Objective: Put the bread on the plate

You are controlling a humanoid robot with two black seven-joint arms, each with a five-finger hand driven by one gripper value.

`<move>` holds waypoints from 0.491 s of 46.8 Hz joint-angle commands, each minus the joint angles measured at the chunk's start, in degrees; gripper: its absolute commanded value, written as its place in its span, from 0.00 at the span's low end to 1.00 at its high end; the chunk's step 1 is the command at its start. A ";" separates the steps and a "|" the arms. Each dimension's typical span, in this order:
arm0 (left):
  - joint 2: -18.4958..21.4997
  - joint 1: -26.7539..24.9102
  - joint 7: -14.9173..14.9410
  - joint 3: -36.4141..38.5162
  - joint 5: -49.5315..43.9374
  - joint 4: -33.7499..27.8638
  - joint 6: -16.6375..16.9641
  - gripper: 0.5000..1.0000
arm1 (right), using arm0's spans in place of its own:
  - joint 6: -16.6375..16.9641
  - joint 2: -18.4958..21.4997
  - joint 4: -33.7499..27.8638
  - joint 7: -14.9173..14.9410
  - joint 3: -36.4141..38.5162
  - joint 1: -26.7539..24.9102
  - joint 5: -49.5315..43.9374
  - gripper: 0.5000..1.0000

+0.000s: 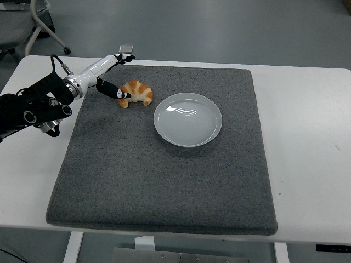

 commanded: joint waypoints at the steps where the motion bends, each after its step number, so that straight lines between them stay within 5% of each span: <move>1: -0.99 0.73 -0.17 0.02 -0.01 1.34 0.00 0.97 | 0.00 0.00 0.00 0.01 0.00 0.00 0.01 0.86; 23: -6.53 3.80 -0.35 -0.25 -0.27 6.88 0.00 0.97 | 0.00 0.00 0.00 0.01 0.00 -0.08 0.01 0.86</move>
